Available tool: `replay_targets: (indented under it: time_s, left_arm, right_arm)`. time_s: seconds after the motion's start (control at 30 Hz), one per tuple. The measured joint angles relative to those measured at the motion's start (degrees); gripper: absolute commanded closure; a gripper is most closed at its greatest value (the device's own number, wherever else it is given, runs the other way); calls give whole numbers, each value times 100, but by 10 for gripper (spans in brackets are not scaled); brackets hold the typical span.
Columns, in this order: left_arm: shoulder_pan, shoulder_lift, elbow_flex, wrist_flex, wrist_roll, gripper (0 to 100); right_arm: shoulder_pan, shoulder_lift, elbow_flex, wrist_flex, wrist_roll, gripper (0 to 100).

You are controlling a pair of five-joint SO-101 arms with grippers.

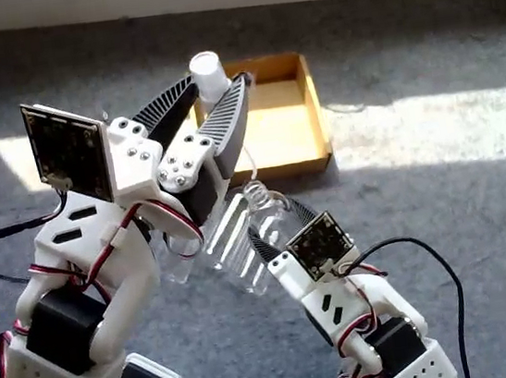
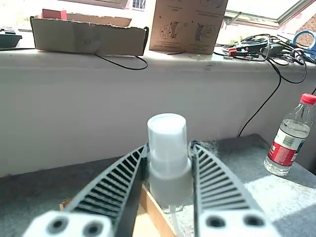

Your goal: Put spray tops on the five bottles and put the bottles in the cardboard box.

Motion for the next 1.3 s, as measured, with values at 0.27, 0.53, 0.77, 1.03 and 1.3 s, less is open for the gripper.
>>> replay_targets:
  time_s: [0.27,0.53,0.77,1.03,1.3]
  left_arm:
    - [-62,615,18,0,44,934]
    - [-26,615,70,316,378,934]
    - [62,624,70,510,545,934]
    - [132,624,70,510,563,934]
    - [712,633,571,510,501,934]
  right_arm:
    - [0,0,0,0,0,995]
    - [62,0,9,-299,-9,995]
    - [387,0,0,-1459,-316,995]
    - [396,0,0,-2110,-343,995]
    - [264,369,-35,-2154,-360,995]
